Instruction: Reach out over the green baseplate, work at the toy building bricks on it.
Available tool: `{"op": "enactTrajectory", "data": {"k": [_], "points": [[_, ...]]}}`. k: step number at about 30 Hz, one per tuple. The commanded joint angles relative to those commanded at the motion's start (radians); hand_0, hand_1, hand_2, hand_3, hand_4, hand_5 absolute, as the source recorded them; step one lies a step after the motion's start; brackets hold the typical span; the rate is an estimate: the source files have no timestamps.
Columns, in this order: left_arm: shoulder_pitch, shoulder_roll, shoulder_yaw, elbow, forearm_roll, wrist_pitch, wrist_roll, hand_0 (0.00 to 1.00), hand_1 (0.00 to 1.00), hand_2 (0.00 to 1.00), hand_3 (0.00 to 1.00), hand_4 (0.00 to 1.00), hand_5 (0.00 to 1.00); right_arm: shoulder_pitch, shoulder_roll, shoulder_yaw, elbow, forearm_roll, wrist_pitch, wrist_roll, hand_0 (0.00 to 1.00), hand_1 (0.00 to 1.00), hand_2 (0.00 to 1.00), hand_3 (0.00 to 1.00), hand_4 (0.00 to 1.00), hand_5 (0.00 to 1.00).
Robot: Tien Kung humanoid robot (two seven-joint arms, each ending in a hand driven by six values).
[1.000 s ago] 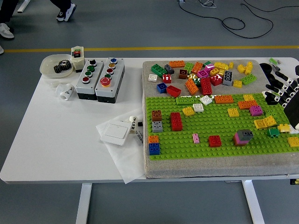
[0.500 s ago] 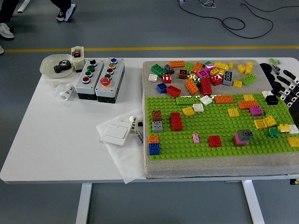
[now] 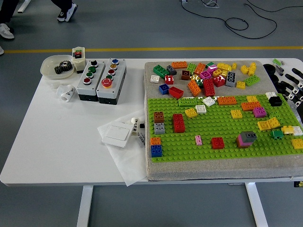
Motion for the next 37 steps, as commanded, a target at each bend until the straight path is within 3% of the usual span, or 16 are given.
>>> {"op": "enactTrajectory", "data": {"k": [37], "points": [[0.0,0.002,-0.001,0.0,0.0,0.001,0.002,0.725,0.734,0.784,0.61,0.648,0.628,-0.007,-0.001,0.032,0.006,-0.009,-0.004,-0.003,0.822,0.788,0.821,0.837,0.998,0.998]]}}
